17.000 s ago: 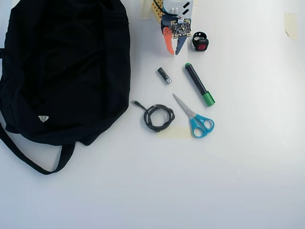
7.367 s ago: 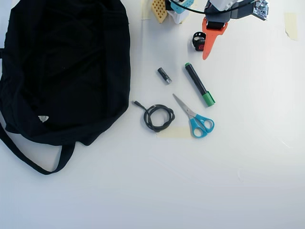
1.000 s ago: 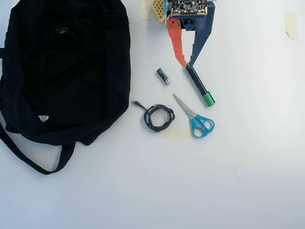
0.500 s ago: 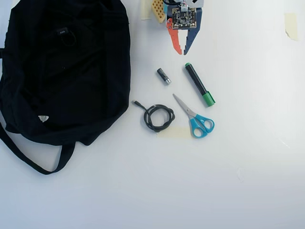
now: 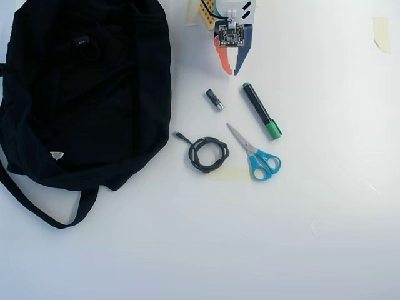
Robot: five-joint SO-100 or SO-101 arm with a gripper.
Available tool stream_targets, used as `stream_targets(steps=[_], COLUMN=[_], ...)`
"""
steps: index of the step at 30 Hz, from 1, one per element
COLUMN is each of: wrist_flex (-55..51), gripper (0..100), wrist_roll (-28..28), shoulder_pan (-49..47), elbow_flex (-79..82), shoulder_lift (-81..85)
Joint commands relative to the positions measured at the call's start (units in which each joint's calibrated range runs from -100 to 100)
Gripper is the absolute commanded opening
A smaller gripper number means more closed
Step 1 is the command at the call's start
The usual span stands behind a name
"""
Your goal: Put the bike light into the black bag
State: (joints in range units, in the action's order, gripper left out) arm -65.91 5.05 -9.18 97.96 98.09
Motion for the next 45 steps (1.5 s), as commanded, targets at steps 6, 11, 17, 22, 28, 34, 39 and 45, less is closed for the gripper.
stream_targets(steps=[6, 11, 17, 22, 28, 34, 39, 45], wrist_flex=[-6.18, -6.01, -6.01, -6.01, -6.01, -6.01, -6.01, -6.01], gripper=[2, 2, 2, 2, 2, 2, 2, 2], wrist_roll=[-0.18, -0.18, -0.18, -0.18, -0.18, -0.18, -0.18, -0.18], shoulder_pan=[1.03, 1.18, 1.11, 1.11, 1.11, 1.11, 1.11, 1.11], elbow_flex=[1.33, 1.33, 1.33, 1.33, 1.33, 1.33, 1.33, 1.33], shoulder_lift=[1.58, 1.58, 1.49, 1.49, 1.49, 1.49, 1.49, 1.49])
